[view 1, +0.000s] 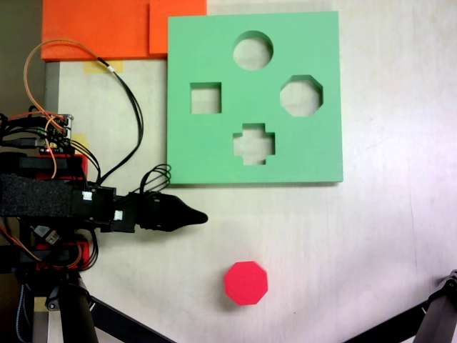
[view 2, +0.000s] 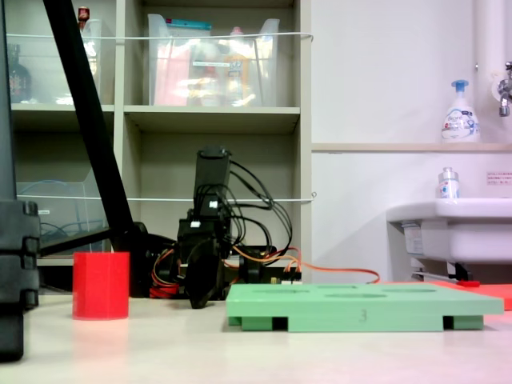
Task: Put the octagonal pillar block into the corresponding hole
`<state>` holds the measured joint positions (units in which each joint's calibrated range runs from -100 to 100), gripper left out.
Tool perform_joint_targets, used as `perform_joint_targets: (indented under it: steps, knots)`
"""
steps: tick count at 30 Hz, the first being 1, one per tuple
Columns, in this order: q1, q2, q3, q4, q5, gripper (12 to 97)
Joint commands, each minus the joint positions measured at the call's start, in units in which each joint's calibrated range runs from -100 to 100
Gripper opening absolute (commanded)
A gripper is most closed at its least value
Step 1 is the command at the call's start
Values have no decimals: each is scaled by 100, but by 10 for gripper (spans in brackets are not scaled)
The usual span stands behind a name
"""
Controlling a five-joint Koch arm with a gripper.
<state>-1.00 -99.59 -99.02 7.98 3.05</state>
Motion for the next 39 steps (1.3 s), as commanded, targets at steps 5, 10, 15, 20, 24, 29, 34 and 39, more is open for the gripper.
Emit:
perform_joint_targets:
  steps: [5, 10, 15, 20, 24, 29, 34, 39]
  knots:
    - [-371, -41, -98, -485, 1973, 503]
    - [-1045, -41, -98, -398, 2877, 466]
    - [-1529, -41, -98, -2026, 3209, 432]
    - [-1568, -41, 1417, -5328, 3531, 432]
    - [-1548, -41, 2953, -7505, 3634, 434]
    - [-1358, -41, 4738, -8833, 3770, 540]
    - [-1035, -41, 6073, -9132, 4088, 674]
    - [-943, 909, 7210, -9122, 4186, 789]
